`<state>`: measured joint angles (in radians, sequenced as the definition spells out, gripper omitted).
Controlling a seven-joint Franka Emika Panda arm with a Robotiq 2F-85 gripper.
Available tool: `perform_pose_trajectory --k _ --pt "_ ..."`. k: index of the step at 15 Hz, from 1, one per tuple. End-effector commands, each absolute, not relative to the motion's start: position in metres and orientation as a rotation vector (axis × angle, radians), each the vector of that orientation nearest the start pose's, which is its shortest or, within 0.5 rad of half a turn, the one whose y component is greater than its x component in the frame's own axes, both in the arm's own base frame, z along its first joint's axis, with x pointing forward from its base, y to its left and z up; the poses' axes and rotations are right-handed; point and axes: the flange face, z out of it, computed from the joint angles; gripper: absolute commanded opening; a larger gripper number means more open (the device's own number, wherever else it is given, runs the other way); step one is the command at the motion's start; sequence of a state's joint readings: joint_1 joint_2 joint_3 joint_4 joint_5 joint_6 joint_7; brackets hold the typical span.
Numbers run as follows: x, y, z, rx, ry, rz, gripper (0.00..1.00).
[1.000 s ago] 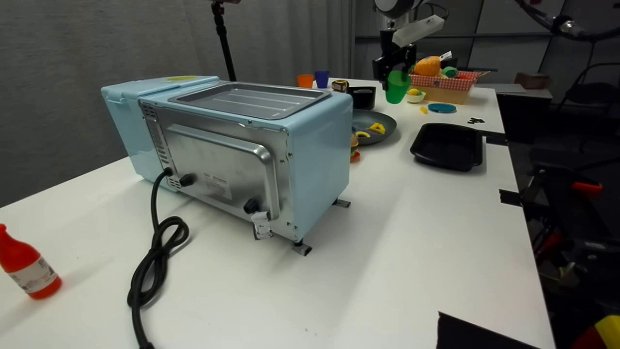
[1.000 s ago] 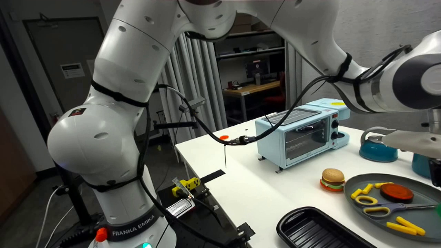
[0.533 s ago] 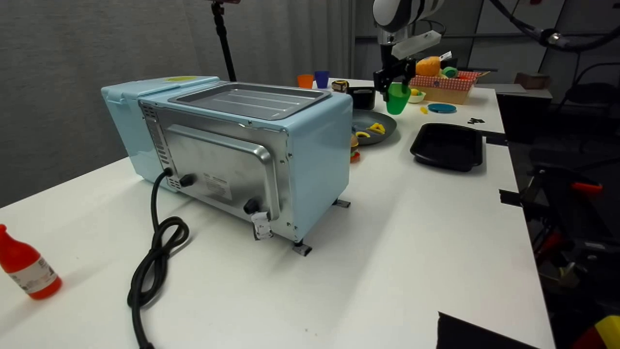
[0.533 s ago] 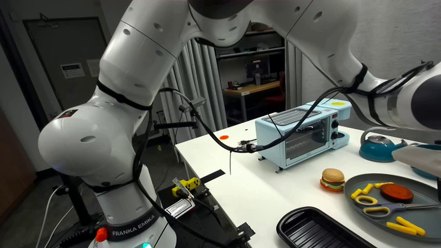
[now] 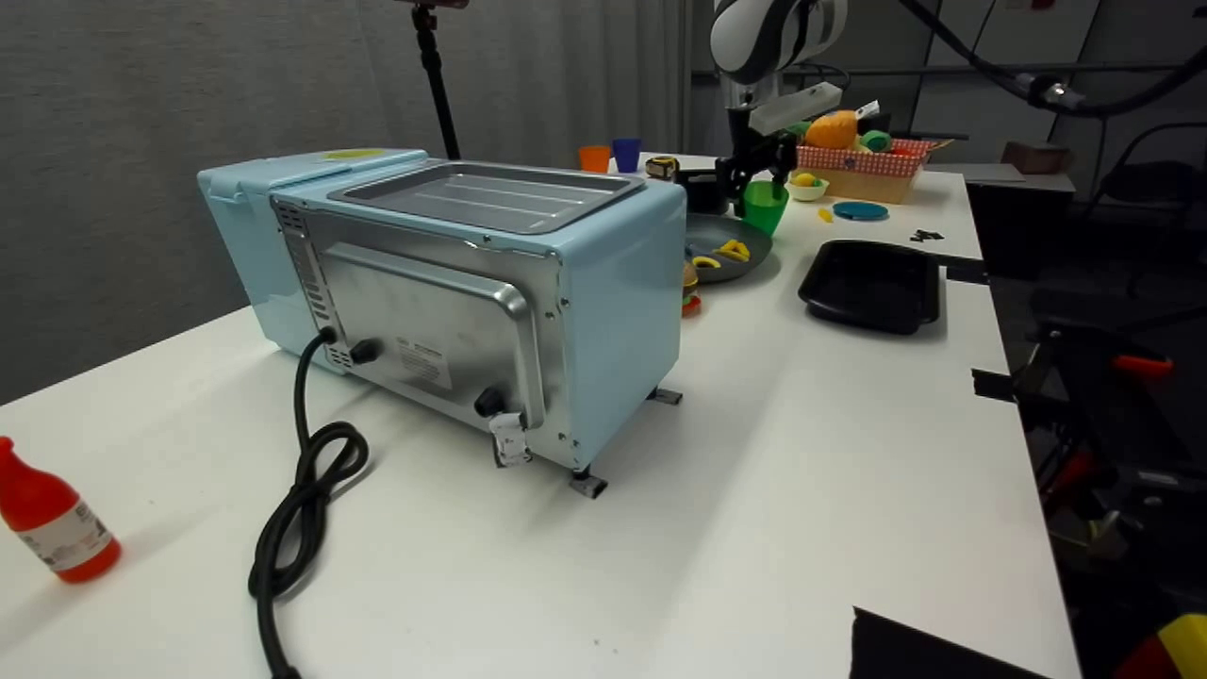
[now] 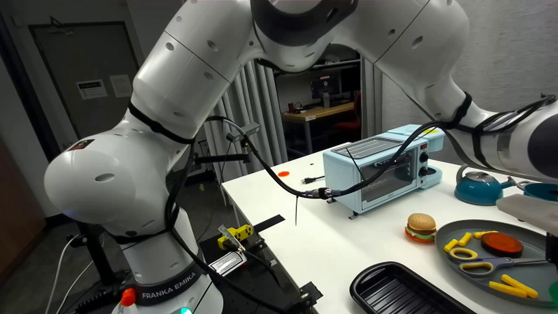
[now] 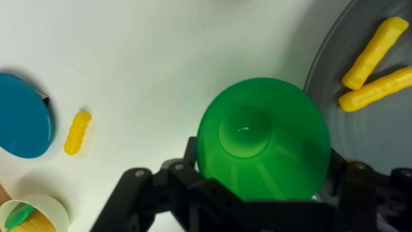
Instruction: Pick up the green cup and pour the contents onto the plate
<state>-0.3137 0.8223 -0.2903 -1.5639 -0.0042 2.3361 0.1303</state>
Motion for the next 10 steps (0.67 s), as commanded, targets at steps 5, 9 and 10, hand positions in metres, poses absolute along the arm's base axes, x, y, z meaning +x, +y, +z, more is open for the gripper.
perform_pose_trajectory --k 5,9,10 --pt "0.604 -0.381 0.171 -3.185 1.045 0.138 1.0" --pt "0.604 -0.385 0.195 -3.22 1.061 0.057 1.0" --pt "0.603 -0.387 0.203 -3.237 1.057 0.032 1.0"
